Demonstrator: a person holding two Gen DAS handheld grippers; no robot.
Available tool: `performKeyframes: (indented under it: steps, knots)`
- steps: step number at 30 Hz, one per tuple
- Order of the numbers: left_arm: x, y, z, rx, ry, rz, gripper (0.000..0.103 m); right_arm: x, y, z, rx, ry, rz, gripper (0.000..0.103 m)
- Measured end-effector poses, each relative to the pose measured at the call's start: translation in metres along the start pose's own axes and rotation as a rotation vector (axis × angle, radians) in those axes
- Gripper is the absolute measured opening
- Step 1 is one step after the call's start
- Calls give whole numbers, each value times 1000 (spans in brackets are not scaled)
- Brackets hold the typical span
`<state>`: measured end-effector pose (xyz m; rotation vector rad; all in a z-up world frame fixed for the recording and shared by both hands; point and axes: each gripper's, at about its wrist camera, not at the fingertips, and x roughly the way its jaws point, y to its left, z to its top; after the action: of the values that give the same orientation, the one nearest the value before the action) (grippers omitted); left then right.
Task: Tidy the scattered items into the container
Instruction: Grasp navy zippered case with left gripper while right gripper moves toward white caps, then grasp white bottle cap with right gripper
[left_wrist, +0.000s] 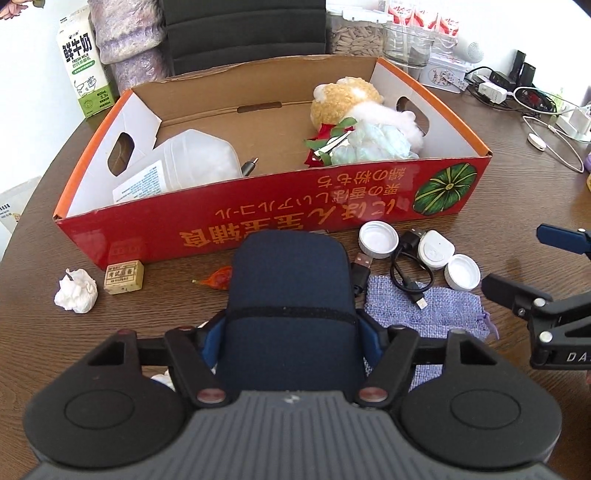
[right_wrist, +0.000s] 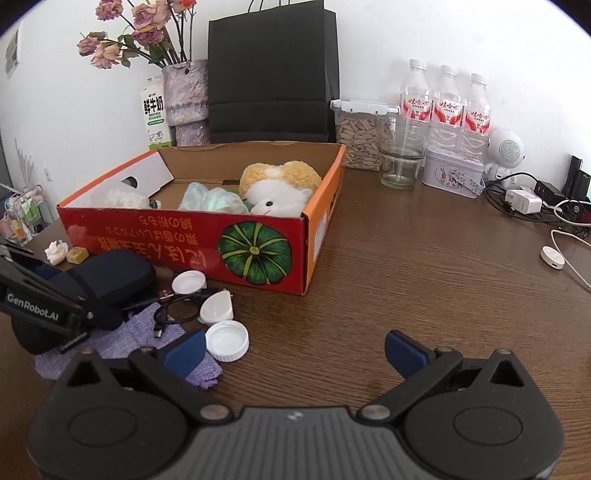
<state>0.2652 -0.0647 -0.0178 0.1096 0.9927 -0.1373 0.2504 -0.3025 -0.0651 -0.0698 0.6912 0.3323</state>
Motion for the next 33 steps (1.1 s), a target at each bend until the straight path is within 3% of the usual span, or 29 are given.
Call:
performKeyframes:
  steps: [7, 20, 26, 33]
  knots:
    - [-9, 7, -3, -18, -40, -27, 63, 3, 6, -3, -20, 10, 5, 103]
    - [-32, 37, -1, -127, -119, -66, 63, 4, 10, -3, -17, -14, 1, 102]
    - [-37, 50, -6, -162, -136, -63, 63, 10, 18, 0, -22, -17, 16, 89]
    - [-43, 66, -14, -203, -153, -66, 63, 16, 25, -1, -8, -2, 32, 53]
